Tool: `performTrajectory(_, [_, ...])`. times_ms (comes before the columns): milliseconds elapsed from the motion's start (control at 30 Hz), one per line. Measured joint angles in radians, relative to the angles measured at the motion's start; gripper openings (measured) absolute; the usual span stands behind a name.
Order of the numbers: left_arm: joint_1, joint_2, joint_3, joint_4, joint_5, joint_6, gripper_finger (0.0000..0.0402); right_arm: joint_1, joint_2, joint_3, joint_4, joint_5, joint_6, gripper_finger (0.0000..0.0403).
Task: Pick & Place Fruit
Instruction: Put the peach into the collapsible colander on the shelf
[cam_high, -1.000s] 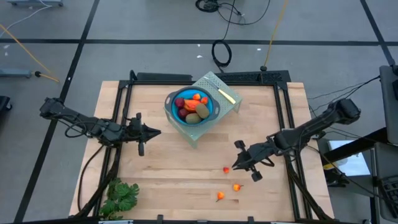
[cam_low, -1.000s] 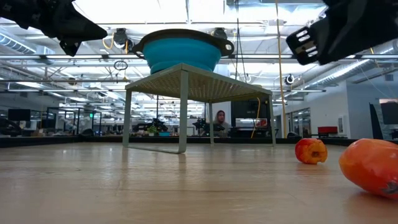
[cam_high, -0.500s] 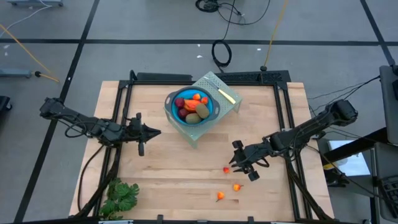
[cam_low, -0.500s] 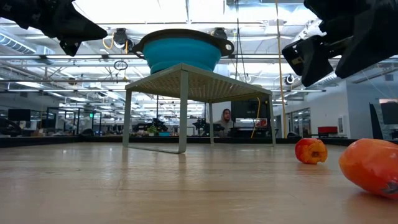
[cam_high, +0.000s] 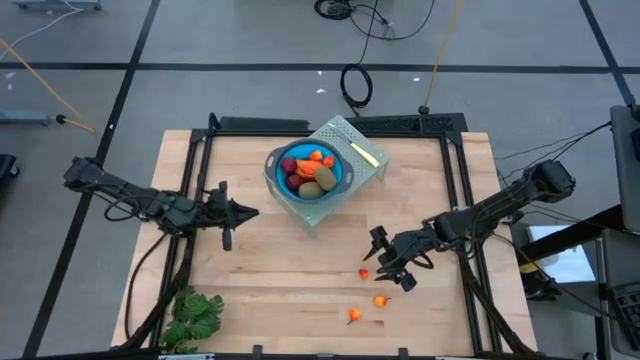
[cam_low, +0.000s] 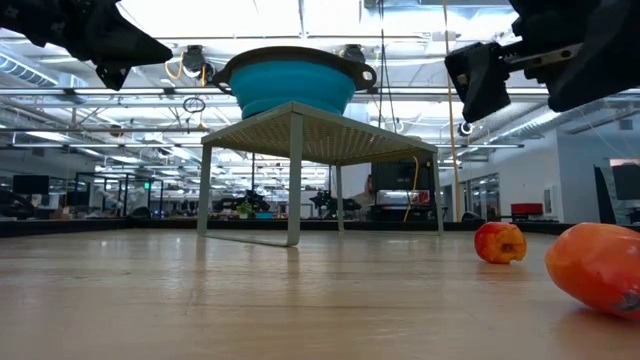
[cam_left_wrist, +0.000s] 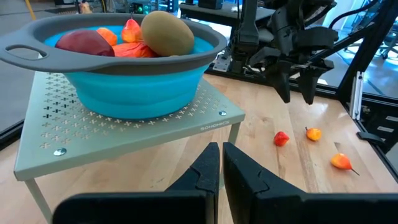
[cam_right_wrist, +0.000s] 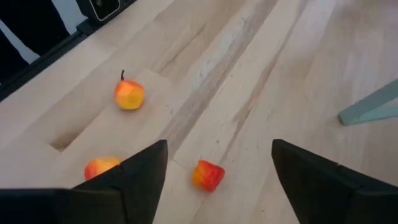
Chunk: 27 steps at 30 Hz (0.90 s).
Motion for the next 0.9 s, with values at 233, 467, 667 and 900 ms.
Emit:
performTrajectory(233, [0.0, 0.0, 0.0, 0.0, 0.0, 0.0, 0.0019, -0.028, 0.054, 0.016, 0.002, -0.007, -0.043, 0.0291])
performTrajectory(467, [0.0, 0.0, 0.0, 0.001, 0.0, -0.003, 0.0019, -0.058, 0.124, 0.064, -0.017, -0.086, -0.099, 0.0291])
performTrajectory(667, [0.0, 0.0, 0.0, 0.0, 0.0, -0.003, 0.0019, -0.088, 0.194, 0.076, -0.016, -0.156, -0.142, 0.0291])
performTrajectory(900, [0.0, 0.0, 0.0, -0.002, 0.0, -0.002, 0.0019, -0.093, 0.246, 0.076, -0.014, -0.159, -0.241, 0.0291])
